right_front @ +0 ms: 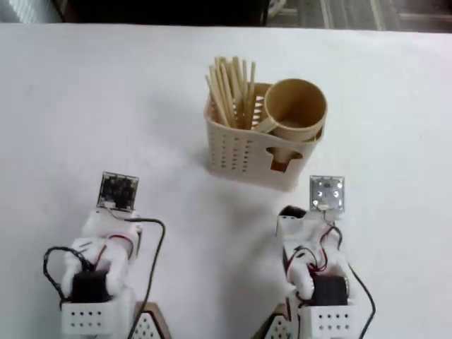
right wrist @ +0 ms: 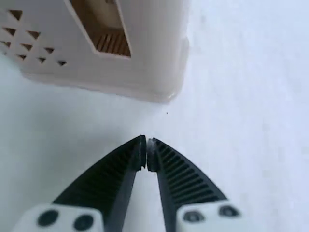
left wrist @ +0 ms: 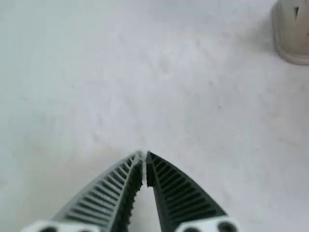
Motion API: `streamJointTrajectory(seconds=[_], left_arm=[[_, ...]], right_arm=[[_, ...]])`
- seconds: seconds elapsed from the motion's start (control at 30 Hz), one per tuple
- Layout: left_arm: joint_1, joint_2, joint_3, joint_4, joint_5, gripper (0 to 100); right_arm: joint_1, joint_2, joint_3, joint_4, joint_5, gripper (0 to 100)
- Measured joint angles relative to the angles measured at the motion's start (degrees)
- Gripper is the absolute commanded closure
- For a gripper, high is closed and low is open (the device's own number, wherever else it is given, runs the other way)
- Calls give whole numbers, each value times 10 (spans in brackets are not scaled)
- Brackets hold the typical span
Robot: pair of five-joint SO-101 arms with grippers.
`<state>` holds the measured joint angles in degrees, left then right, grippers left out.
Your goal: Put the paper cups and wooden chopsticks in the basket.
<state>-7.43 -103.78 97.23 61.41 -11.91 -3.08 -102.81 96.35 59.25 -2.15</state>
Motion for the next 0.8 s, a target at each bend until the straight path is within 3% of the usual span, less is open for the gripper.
streamJointTrajectory(seconds=[0.3,0.5,0.8], left_arm=[[0,2,0,70,0,961],[0,-1,0,114,0,962],[0,-3,0,118,0,962]], right_arm=[[30,0,0,121,0,980],[49,0,0,129,0,980],[50,0,0,129,0,980]])
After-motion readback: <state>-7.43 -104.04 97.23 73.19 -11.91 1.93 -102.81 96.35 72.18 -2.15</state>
